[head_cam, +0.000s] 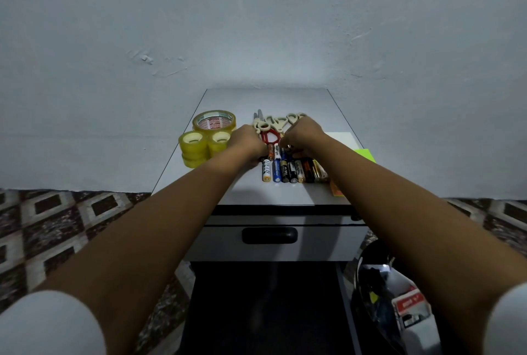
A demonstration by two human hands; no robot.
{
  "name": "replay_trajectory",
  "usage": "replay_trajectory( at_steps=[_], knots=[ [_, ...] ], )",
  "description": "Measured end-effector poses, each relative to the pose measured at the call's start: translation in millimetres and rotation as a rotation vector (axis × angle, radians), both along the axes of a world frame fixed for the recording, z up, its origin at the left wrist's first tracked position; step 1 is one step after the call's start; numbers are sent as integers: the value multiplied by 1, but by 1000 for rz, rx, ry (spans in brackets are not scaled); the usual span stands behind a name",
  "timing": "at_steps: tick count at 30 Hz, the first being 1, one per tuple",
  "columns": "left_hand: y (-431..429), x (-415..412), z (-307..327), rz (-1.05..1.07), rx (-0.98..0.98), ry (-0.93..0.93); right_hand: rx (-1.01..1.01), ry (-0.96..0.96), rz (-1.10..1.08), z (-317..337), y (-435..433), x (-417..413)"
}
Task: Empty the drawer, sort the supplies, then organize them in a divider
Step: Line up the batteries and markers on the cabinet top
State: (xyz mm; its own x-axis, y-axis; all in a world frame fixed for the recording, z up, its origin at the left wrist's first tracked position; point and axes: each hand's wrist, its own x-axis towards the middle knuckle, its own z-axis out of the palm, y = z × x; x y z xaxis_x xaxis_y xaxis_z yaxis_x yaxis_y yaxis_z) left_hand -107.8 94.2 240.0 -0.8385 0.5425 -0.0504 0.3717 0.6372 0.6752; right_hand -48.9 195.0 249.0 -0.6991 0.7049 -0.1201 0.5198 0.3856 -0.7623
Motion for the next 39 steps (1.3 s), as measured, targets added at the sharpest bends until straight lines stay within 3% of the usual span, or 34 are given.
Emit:
replay_trajectory(
  at_steps=[5,16,21,39],
  knots=[
    [-1,-1,-4,7,73,-69,2,4,6,1,0,-1],
    [-5,2,-8,20,121,-15,78,-17,39,-1,-1,-5],
    [-4,0,-9,0,63,61,316,-72,91,-3,1,-5],
    [-8,8,-6,-59,-43,171,436,-78,188,-19,10,-13]
  ],
)
